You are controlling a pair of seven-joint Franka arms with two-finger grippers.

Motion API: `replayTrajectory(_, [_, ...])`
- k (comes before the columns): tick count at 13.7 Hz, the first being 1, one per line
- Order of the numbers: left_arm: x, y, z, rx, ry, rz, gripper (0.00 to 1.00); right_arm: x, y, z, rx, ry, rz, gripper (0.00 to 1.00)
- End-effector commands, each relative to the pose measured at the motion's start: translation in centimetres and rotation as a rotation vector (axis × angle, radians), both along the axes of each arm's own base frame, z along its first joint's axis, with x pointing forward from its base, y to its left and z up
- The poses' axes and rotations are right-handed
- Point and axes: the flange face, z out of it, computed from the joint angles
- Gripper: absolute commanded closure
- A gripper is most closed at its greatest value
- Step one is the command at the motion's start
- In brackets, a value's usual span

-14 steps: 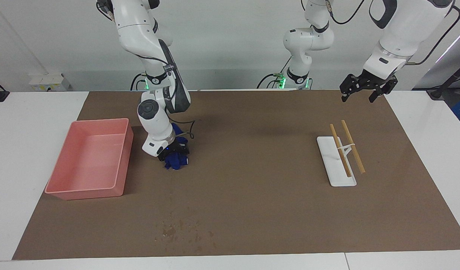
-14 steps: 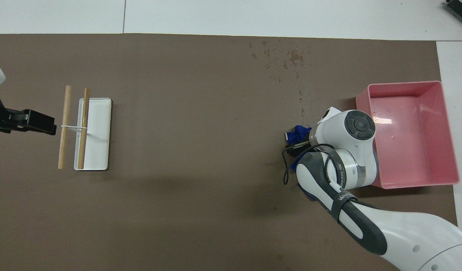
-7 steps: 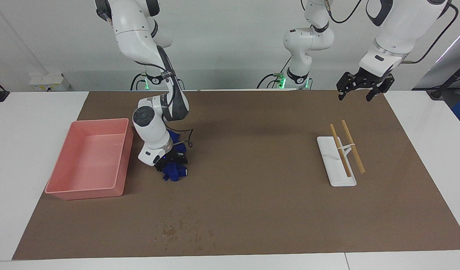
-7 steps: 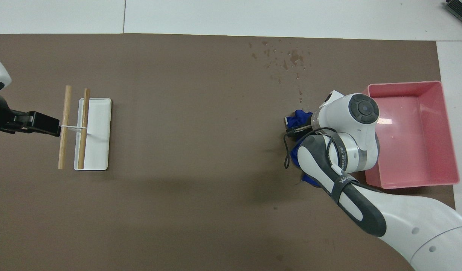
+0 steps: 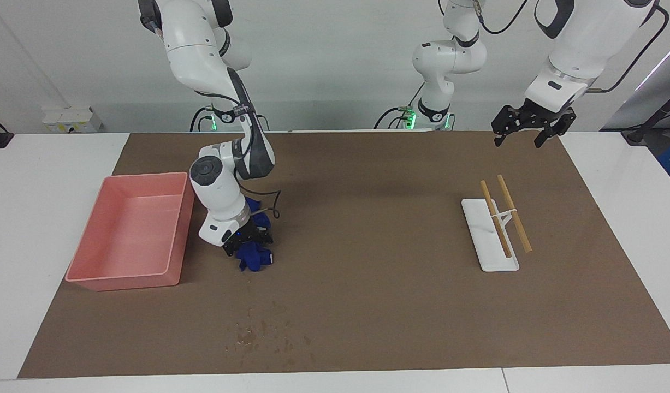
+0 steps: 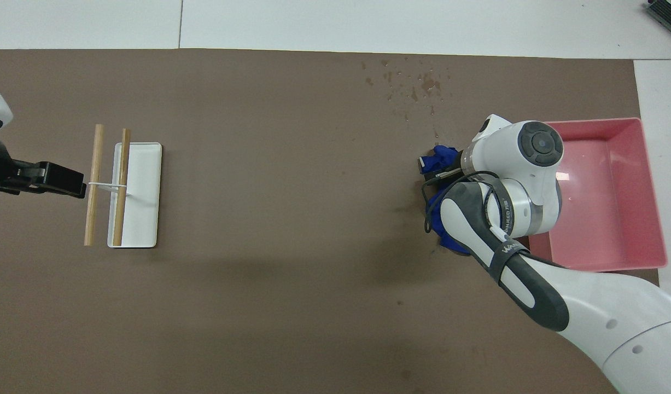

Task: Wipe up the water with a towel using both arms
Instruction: 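Move the held towel with the right gripper toward the pink bin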

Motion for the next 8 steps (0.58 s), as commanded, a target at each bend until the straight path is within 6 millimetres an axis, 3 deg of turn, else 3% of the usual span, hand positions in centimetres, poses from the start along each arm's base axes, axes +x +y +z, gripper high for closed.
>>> replayTrajectory(1, [-0.6,0.1,0.0,-0.012,-0.004,0.005,0.0,1.2,-0.7,-0.8,-0.016,-0.024,0.029,1.0])
replayTrajectory(8, [-0.6,0.1,0.0,-0.012,-0.002,0.004,0.0,4.3,0.0,-1.4,-0.019,-0.069,0.039,1.0])
